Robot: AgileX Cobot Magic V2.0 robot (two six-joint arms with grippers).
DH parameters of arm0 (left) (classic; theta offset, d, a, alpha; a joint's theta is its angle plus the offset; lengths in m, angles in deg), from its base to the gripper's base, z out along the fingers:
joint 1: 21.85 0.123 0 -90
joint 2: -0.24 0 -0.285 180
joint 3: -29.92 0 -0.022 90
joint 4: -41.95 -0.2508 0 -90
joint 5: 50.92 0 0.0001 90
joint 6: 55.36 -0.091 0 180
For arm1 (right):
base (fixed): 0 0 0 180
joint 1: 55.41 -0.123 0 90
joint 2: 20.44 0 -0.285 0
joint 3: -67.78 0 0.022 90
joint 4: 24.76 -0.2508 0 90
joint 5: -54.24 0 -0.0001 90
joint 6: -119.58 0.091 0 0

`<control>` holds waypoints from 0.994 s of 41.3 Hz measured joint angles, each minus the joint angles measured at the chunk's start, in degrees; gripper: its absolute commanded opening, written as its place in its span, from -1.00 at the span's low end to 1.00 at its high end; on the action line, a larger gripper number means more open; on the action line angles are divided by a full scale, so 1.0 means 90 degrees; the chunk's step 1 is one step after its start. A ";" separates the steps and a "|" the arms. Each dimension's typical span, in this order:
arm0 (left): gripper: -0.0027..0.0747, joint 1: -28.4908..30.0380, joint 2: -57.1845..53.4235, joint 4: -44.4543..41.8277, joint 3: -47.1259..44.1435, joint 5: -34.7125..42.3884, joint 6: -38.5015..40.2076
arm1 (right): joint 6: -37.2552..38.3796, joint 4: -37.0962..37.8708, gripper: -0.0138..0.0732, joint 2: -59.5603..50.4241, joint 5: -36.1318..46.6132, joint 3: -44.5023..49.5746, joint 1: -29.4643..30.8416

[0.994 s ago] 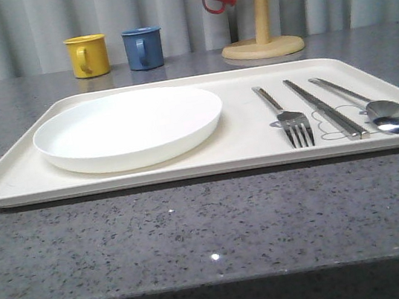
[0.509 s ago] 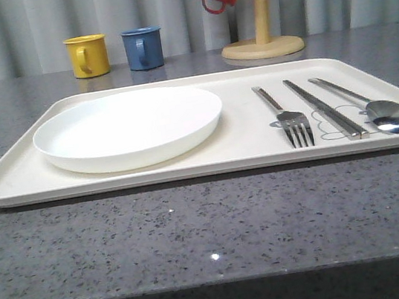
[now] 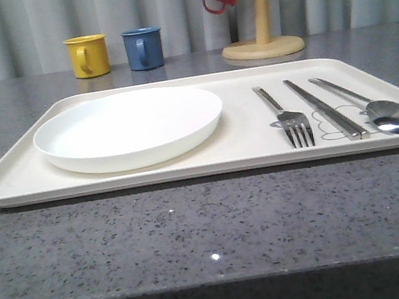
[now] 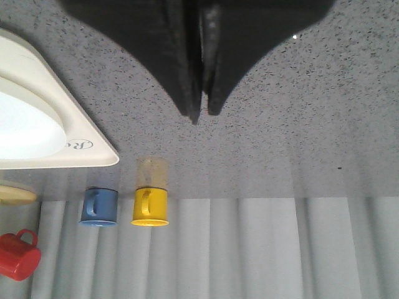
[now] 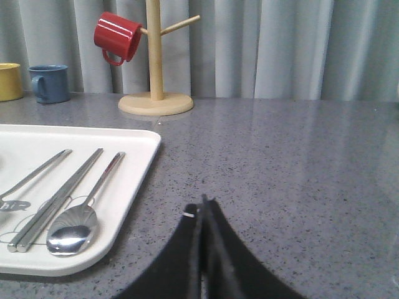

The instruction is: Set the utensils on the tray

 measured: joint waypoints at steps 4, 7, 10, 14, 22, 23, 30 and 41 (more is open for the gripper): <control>-0.98 0.0000 0.0000 0.0000 0.0000 0.0000 0.0000 | 0.0000 0.0000 -0.84 0.0000 -0.0038 0.0000 0.0000; -0.98 0.0000 0.0000 0.0000 0.0000 0.0000 0.0000 | 0.0012 0.0097 -0.84 0.0000 -0.0038 0.0000 0.0000; -0.98 0.0000 0.0000 0.0000 0.0000 0.0000 0.0000 | 0.0012 0.0181 -0.84 0.0000 -0.0038 0.0000 0.0058; -0.98 0.0000 0.0000 0.0000 0.0000 0.0000 0.0000 | 0.0012 0.0194 -0.84 0.0000 -0.0038 0.0000 0.0197; -0.98 0.0000 0.0000 0.0000 0.0000 0.0000 0.0000 | 0.0106 0.0194 -0.84 0.0000 0.0052 0.0004 0.0222; -0.98 0.0000 0.0000 0.0000 0.0000 0.0000 0.0000 | 0.0168 0.0194 -0.84 0.0000 0.0052 0.0014 0.0222; -0.98 0.0000 0.0000 0.0000 0.0000 0.0000 0.0000 | 0.0308 0.0204 -0.84 0.0000 0.0052 0.0014 0.0222; -0.98 0.0000 0.0000 0.0000 0.0000 0.0000 0.0000 | 0.0308 0.0218 -0.84 0.0000 0.0052 0.0014 0.0222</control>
